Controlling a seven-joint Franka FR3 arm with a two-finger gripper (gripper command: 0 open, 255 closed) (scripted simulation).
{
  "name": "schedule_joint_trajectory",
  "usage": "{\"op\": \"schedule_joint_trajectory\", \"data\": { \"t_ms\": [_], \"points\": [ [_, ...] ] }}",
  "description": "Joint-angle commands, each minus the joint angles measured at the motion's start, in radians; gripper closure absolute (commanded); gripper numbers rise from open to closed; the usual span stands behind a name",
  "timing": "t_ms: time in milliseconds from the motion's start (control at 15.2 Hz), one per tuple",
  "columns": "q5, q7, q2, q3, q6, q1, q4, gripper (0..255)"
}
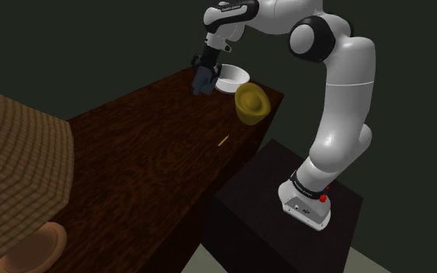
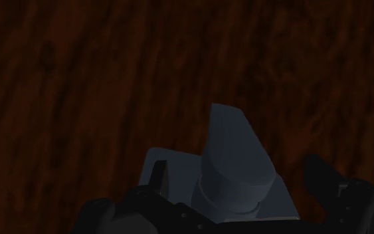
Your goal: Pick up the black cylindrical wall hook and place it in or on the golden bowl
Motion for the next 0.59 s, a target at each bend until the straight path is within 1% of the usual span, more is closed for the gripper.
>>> {"op": "schedule_joint_trajectory", "data": {
  "t_ms": [0, 132, 198, 528],
  "points": [
    [0.0, 0.0, 0.0, 0.0, 0.001, 0.0, -0.001, 0],
    [0.0, 0.0, 0.0, 0.0, 0.001, 0.0, -0.001, 0],
    [0.0, 0.0, 0.0, 0.0, 0.001, 0.0, -0.001, 255],
    [0.0, 0.0, 0.0, 0.0, 0.001, 0.0, 0.0, 255]
  ]
}}
